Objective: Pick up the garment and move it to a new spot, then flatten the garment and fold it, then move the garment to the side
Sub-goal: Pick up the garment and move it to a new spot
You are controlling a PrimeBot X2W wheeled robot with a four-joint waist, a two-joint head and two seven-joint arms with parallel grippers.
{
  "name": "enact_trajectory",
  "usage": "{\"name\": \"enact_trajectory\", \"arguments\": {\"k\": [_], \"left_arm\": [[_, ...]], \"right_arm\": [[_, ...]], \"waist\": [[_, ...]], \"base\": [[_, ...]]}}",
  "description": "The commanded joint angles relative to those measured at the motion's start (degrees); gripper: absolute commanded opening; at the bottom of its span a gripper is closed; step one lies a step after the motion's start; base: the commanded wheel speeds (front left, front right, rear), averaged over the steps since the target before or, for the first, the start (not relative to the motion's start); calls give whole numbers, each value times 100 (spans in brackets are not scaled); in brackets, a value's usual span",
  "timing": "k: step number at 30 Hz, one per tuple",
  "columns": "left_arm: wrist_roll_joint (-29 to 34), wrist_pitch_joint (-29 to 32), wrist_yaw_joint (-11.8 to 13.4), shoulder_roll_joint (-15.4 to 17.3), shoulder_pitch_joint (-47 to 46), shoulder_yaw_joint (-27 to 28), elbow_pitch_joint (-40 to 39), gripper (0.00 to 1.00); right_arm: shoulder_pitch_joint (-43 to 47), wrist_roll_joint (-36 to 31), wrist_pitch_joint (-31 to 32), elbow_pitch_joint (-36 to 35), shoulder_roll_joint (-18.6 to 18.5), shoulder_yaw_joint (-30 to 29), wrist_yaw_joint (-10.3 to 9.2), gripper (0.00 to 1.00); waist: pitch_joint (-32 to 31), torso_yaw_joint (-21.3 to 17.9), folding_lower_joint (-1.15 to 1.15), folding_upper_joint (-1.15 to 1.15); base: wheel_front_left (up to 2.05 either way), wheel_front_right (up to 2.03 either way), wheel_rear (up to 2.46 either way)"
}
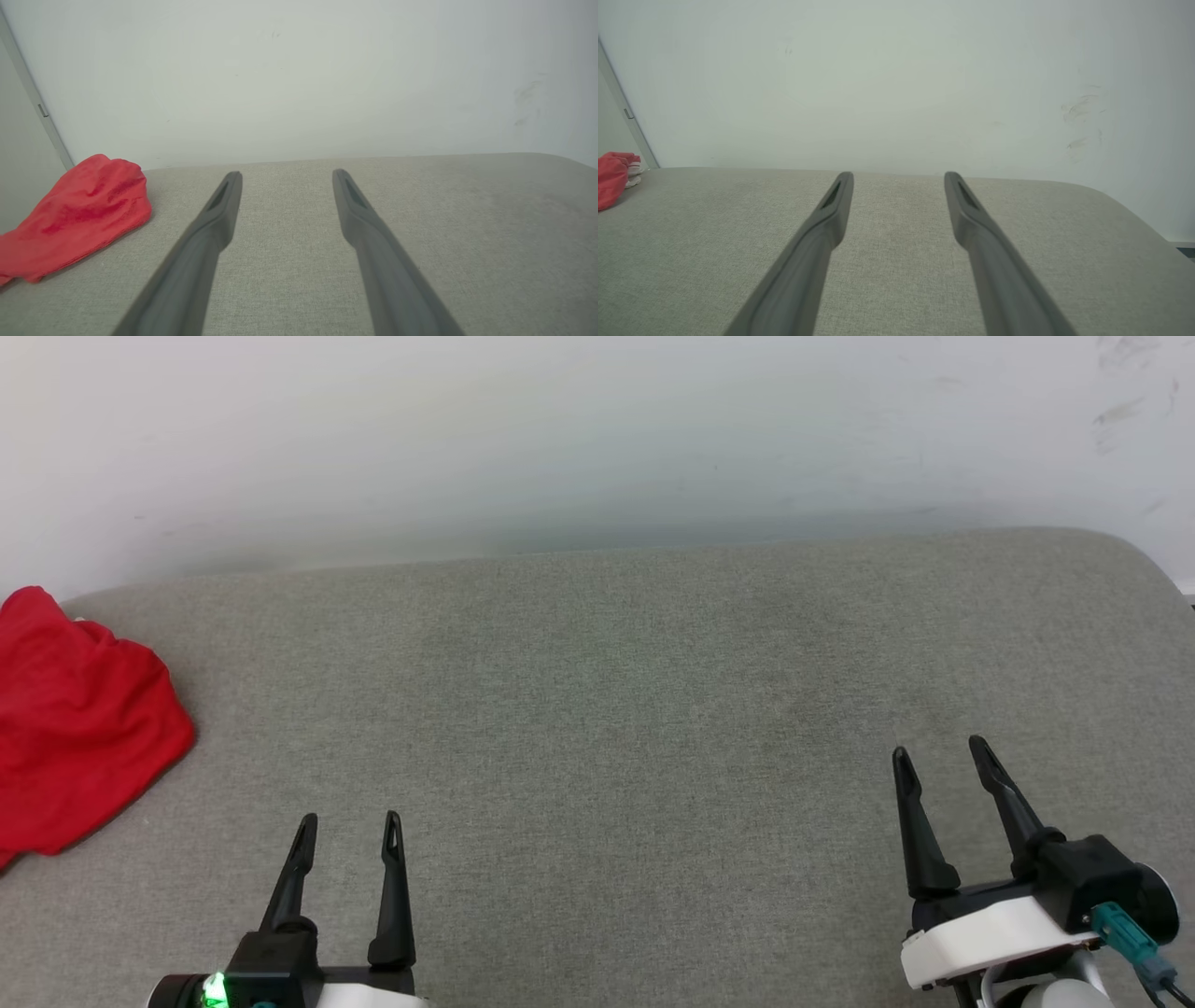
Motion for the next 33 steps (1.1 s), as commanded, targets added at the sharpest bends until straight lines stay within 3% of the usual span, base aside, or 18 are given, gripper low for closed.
{"name": "enact_trajectory", "arguments": {"k": [1, 12, 33], "left_arm": [[132, -43, -33, -12, 67, -6, -36, 100], [185, -47, -103, -44, -24, 84, 19, 100], [314, -47, -197, -54, 351, 526, -57, 100]], "right_arm": [[-59, -107, -47, 10, 3, 32, -2, 100], [-11, 68, -53, -34, 4, 233, -2, 100], [243, 411, -53, 4, 3, 844, -2, 100]], "waist": [[6, 3, 0, 0], [62, 390, 0, 0], [-208, 2418, 0, 0]], "base": [[0, 0, 0], [0, 0, 0], [0, 0, 0]]}}
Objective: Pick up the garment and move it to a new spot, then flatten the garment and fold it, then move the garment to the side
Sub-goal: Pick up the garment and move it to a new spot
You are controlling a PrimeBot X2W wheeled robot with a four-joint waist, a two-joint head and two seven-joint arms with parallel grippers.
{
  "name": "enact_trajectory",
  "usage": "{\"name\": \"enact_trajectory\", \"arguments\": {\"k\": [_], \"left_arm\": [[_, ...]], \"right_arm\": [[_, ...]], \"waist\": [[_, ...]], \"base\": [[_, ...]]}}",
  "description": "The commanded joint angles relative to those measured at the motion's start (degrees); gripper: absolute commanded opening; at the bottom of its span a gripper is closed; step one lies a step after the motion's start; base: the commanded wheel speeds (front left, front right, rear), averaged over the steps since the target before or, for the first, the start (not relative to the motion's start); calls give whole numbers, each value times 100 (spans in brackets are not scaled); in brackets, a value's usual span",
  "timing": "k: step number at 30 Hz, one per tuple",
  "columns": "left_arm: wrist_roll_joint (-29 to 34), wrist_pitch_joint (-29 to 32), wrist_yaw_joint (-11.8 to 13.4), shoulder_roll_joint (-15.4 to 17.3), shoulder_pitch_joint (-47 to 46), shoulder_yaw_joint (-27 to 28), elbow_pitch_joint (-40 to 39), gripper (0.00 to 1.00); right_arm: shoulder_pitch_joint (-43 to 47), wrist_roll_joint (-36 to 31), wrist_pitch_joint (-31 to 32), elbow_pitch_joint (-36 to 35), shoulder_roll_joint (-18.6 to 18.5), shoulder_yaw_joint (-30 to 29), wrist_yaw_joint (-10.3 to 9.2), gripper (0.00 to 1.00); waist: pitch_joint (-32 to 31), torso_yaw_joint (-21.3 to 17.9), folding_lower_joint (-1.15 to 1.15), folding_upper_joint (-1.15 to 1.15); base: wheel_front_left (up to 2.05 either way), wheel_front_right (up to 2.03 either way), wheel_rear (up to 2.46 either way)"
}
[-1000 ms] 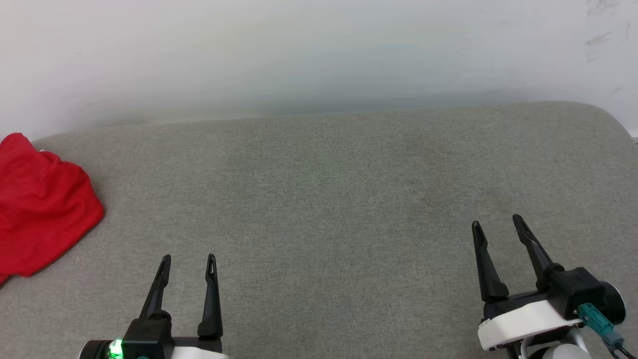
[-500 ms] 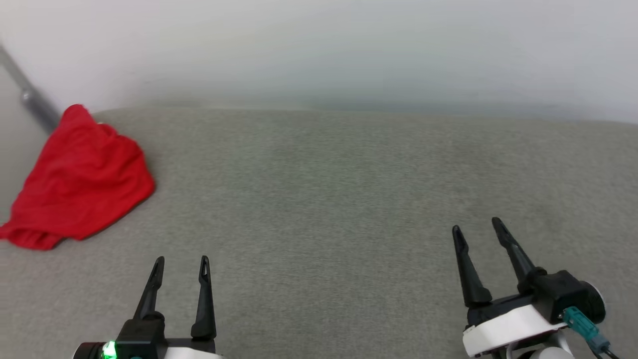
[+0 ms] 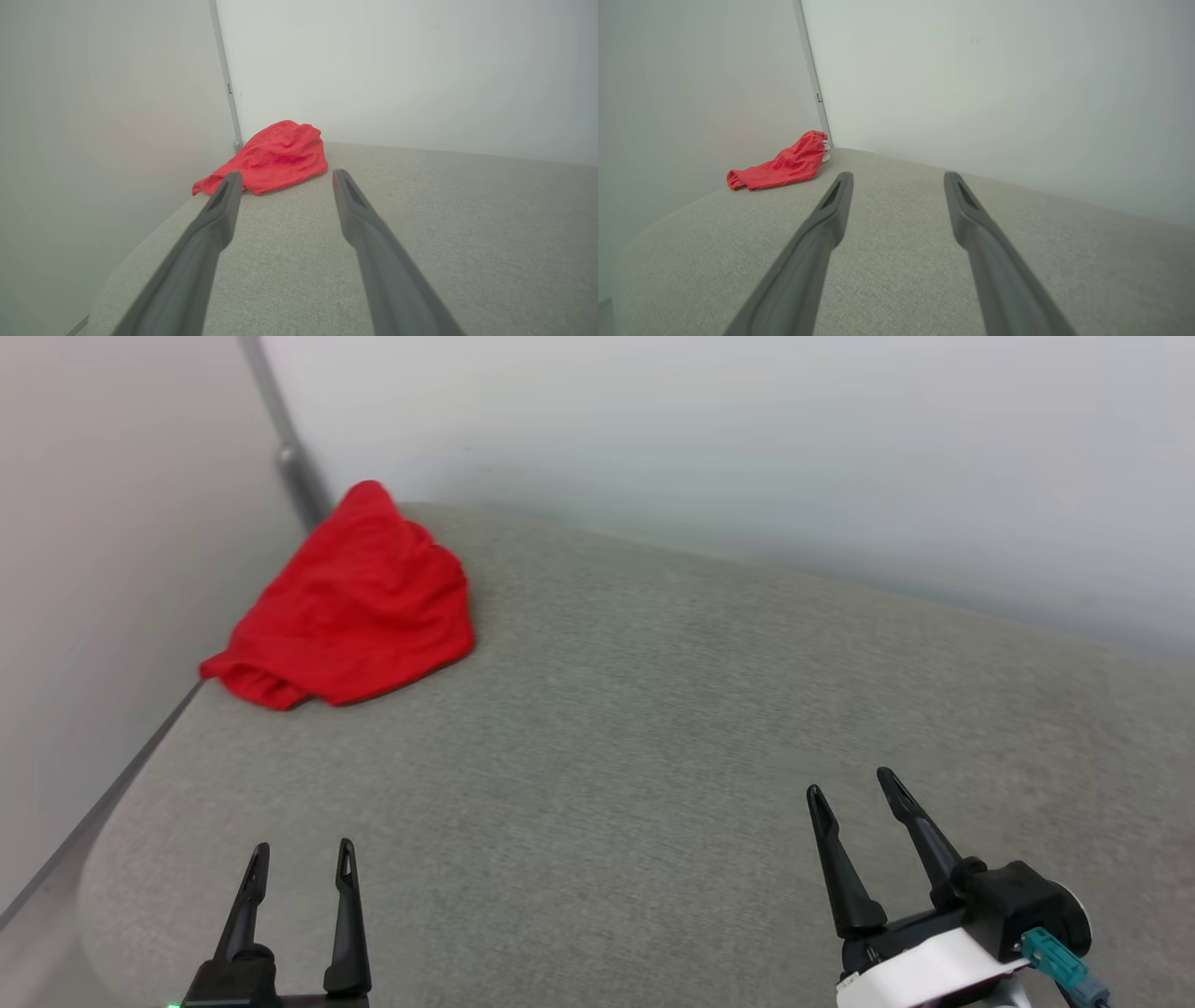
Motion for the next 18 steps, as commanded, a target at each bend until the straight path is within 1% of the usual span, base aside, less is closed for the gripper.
{"name": "enact_trajectory", "arguments": {"k": [1, 3, 7, 12, 18], "left_arm": [[24, -16, -6, -9, 102, 13, -15, 100], [53, -16, -31, -6, 119, 25, -40, 100], [5, -16, 45, -9, 194, 119, -155, 100], [-46, -16, 106, -11, 215, 142, -227, 100], [-160, -16, 18, -12, 259, 107, -334, 100]], "right_arm": [[70, 22, -14, 6, 3, 18, -3, 100], [89, 60, -14, 10, 3, 57, -4, 100], [-37, 80, -14, 45, 2, 230, -4, 100], [-209, 59, -14, 124, 2, 380, -4, 100], [-292, 53, -14, 177, 2, 430, -4, 100]], "waist": [[-82, 318, 1, 0], [-104, 485, 1, 0], [-25, 618, 1, 0], [57, 704, 1, 0], [66, 734, 1, 0]], "base": [[0, 0, 0], [0, 0, 0], [0, 0, 0], [0, 0, 0], [0, 0, 0]]}}
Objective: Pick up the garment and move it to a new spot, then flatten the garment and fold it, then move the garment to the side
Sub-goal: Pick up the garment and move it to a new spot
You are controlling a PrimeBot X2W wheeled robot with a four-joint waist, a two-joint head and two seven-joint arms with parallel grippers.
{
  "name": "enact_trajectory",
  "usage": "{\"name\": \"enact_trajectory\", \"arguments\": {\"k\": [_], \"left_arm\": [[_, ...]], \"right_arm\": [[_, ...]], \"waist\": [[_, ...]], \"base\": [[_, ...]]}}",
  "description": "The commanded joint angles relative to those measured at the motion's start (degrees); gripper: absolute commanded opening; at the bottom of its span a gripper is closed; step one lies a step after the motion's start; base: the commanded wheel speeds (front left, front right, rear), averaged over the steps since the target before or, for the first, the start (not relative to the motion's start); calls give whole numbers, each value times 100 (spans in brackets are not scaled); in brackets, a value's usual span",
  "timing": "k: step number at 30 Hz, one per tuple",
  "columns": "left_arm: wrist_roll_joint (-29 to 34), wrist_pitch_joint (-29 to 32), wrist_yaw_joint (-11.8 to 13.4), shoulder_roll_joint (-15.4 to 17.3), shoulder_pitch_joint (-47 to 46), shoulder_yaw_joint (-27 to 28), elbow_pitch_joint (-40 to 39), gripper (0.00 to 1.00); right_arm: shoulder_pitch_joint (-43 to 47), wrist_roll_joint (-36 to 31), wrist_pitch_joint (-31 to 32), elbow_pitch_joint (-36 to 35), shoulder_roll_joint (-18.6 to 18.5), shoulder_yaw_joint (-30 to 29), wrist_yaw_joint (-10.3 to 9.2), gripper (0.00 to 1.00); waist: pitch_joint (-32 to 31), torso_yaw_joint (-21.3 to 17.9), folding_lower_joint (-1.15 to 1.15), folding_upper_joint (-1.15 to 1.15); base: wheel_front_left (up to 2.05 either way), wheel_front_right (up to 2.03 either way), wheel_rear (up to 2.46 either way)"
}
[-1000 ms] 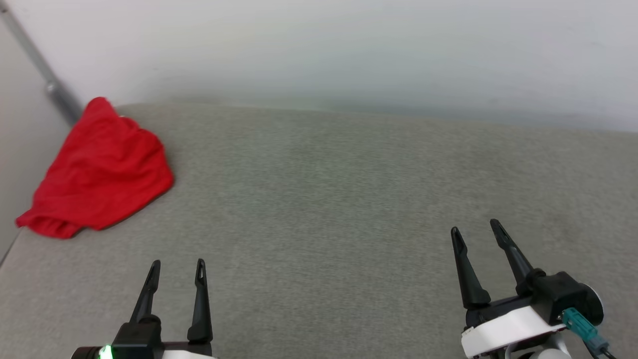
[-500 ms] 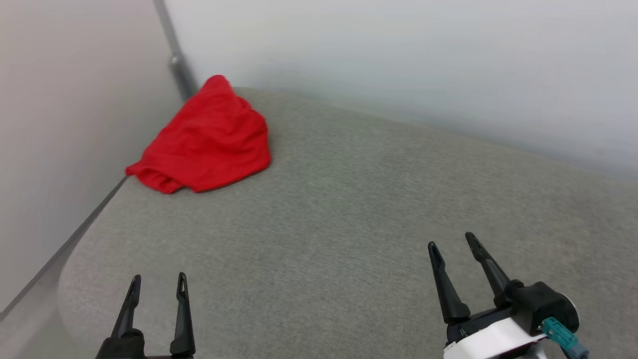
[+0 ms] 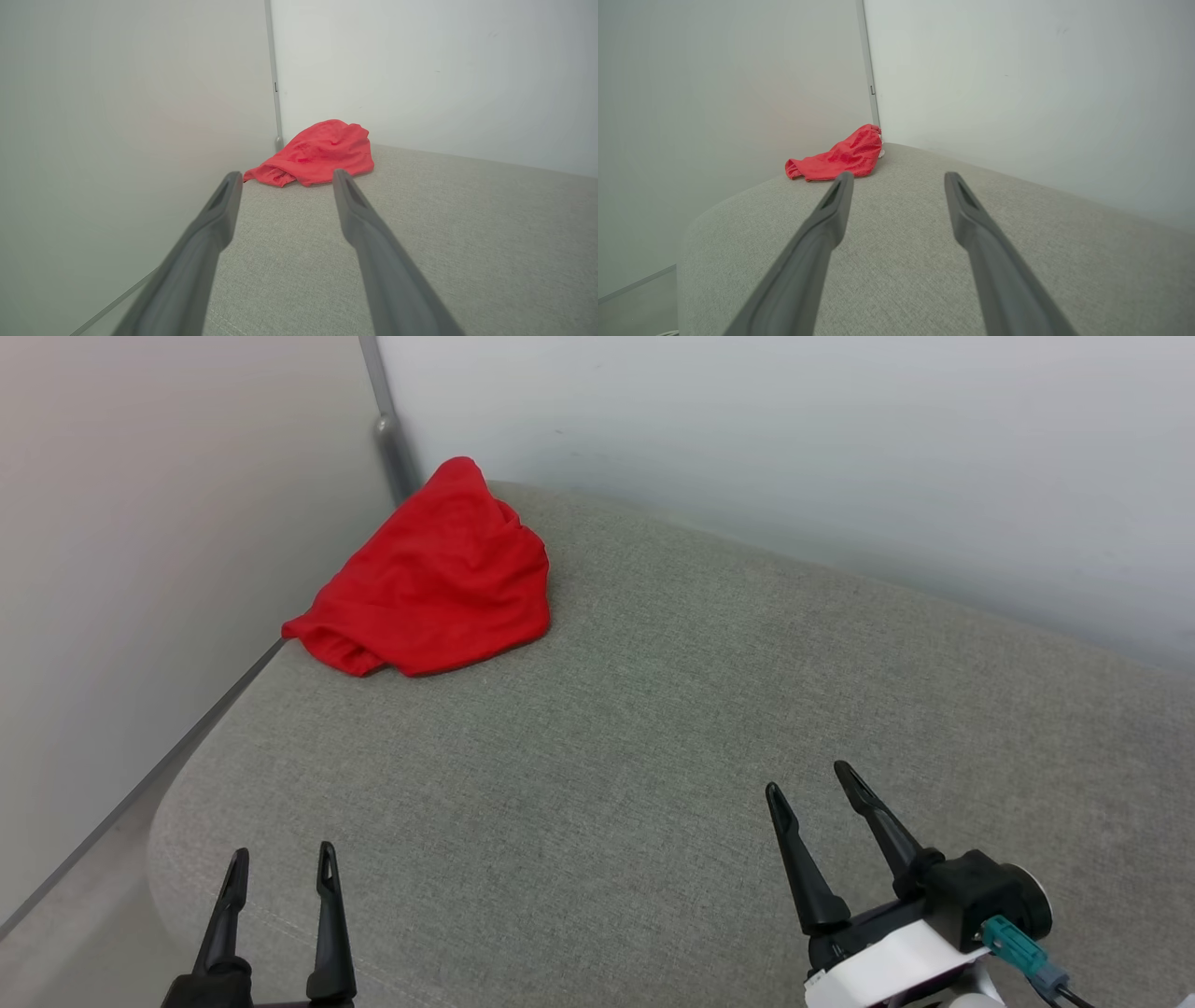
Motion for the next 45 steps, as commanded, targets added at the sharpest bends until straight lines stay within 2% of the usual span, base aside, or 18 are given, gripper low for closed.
{"name": "enact_trajectory", "arguments": {"k": [1, 9, 14, 17, 21, 24, 27, 31, 36, 43, 45], "left_arm": [[-18, -16, -37, -12, 70, 13, -31, 100], [-159, -16, -112, -11, -23, 143, 170, 100], [-439, -16, -665, 66, -287, 161, 486, 100], [-568, -16, -801, 166, -612, 232, 736, 100], [-806, -16, -875, 485, -1268, 220, 1205, 100], [-1124, -15, -882, 940, -1847, 93, 1643, 100], [-1577, 157, -884, 1646, -2527, -340, 2159, 100], [-2447, 808, -881, 2622, -3455, -1001, 2643, 100], [-3636, 1666, -881, 3602, -4563, -1858, 3183, 100], [-5155, 2955, -881, 4566, -5554, -2885, 3383, 100], [-5487, 3253, -882, 4751, -5735, -3126, 3378, 100]], "right_arm": [[-73, 1, -14, 10, -1, 15, -2, 100], [11, -94, -13, -110, -1, -115, -2, 100], [66, -260, -13, -273, -1, -346, -2, 100], [-24, -416, -13, -399, -2, -425, -2, 100], [-235, -674, -13, -612, -2, -551, -2, 100], [-402, -818, -14, -785, -6, -643, -2, 100], [-551, -967, -13, -946, -2, -696, -2, 100], [-707, -1165, -13, -1165, -4, -760, -2, 100], [-823, -1350, -13, -1358, -41, -878, -2, 100], [-907, -1498, -13, -1641, -118, -942, -2, 100], [-888, -1528, -12, -1690, -136, -985, -2, 100]], "waist": [[-6, -2, 1, 0], [36, -63, 1, 0], [295, -134, 1, 0], [636, -264, 1, 0], [1195, -447, 1, 0], [1608, -615, 1, 0], [1983, -762, 1, 0], [2505, -919, 1, 0], [3029, -1061, 1, 0], [3641, -1236, 1, 0], [3771, -1268, 1, 0]], "base": [[0, 0, 0], [0, 0, 0], [0, 0, 0], [0, 0, 0], [0, 0, 0], [0, 0, 0], [0, 0, 0], [0, 0, 0], [0, 0, 0], [0, 0, 0], [0, 0, 0]]}}
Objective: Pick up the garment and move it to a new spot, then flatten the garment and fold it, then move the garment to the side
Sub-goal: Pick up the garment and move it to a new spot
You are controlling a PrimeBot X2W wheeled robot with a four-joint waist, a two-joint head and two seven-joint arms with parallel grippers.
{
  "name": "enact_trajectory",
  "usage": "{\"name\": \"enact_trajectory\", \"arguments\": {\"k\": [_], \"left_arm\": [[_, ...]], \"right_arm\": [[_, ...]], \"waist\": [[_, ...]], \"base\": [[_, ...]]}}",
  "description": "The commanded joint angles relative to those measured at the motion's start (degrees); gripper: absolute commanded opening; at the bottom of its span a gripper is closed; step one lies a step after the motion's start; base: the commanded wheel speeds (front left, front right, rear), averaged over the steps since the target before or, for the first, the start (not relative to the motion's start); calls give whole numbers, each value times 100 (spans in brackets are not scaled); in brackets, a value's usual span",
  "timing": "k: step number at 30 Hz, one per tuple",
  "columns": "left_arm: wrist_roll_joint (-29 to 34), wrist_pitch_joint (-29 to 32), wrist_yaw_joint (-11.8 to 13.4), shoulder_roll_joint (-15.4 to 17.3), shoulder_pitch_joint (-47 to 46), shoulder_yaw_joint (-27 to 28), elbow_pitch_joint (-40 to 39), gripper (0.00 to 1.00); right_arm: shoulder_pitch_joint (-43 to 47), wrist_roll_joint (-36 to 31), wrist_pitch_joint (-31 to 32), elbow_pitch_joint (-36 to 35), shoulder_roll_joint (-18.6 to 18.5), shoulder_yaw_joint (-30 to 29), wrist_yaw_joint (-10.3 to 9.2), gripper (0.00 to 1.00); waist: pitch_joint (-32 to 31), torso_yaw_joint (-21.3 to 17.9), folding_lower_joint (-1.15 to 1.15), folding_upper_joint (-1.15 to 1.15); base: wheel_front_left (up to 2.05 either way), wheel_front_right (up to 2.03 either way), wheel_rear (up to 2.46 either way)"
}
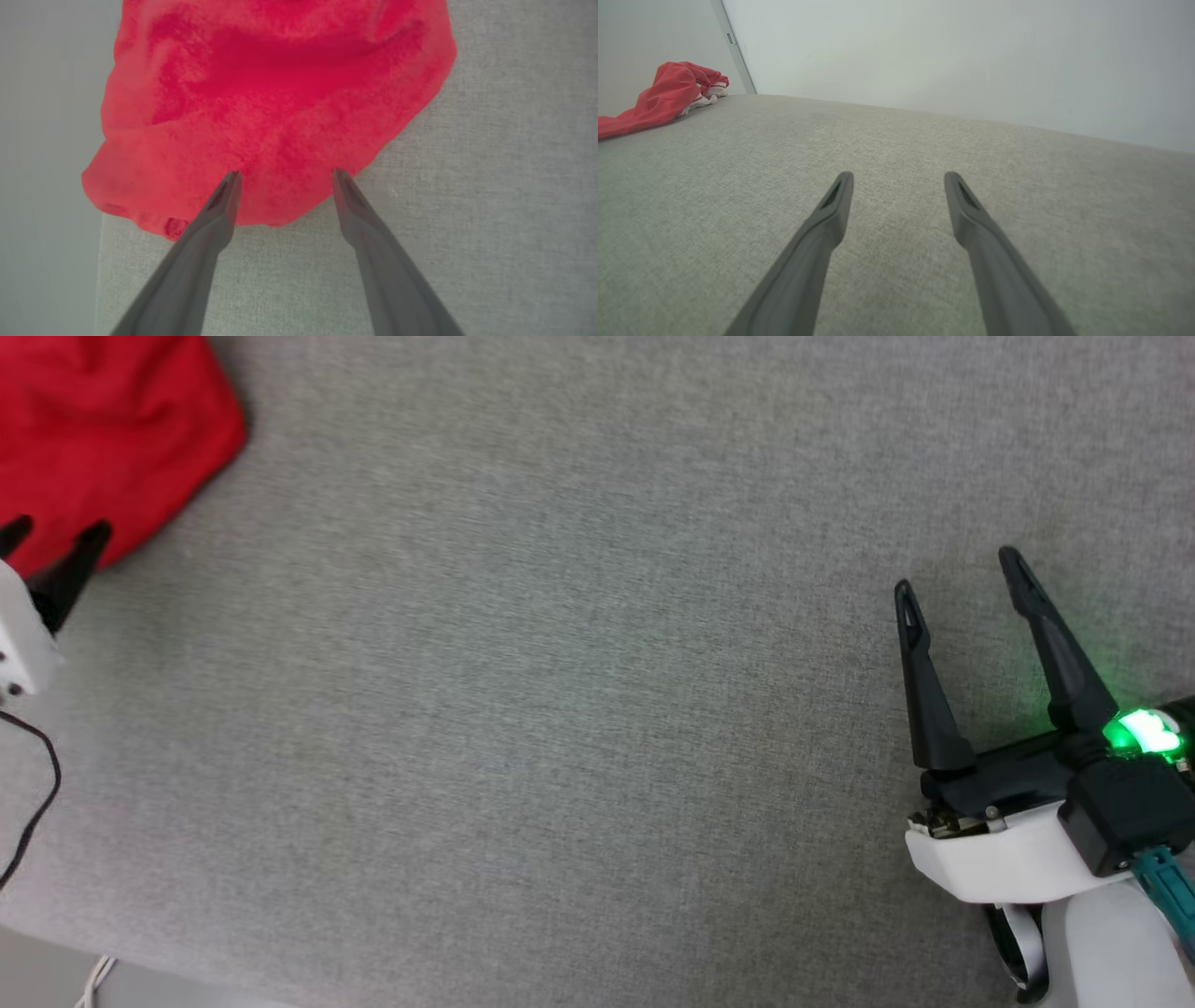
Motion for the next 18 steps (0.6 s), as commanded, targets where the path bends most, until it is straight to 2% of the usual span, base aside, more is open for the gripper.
{"name": "enact_trajectory", "arguments": {"k": [1, 7, 11, 12, 14, 18], "left_arm": [[-258, 207, 9, 84, -150, -148, -10, 100], [-1326, 1303, 6, 491, -316, -858, -333, 100], [-1653, 1319, 1, 621, -463, -1039, -320, 100], [-1689, 1317, 1, 620, -488, -1101, -309, 70], [-1714, 1178, 1, 594, -555, -1215, -303, 0], [-1781, 759, 1, 503, -656, -1396, -233, 0]], "right_arm": [[-19, -55, -6, 3, -42, -44, -4, 100], [25, -113, 31, 1, -59, -109, -8, 100], [-10, -115, 32, -2, -59, -106, -8, 100], [-20, -118, 33, 4, -62, -113, -8, 100], [-30, -124, 33, 8, -61, -126, -8, 100], [41, -183, 33, 44, -94, -155, -8, 100]], "waist": [[282, -140, -2, 0], [472, -202, -2, 0], [544, -243, -2, 0], [555, -250, -2, 0], [569, -259, -2, 0], [551, -244, -2, 0]], "base": [[0, 0, 0], [0, 0, 0], [0, 0, 0], [0, 0, 0], [0, 0, 0], [0, 0, 0]]}}
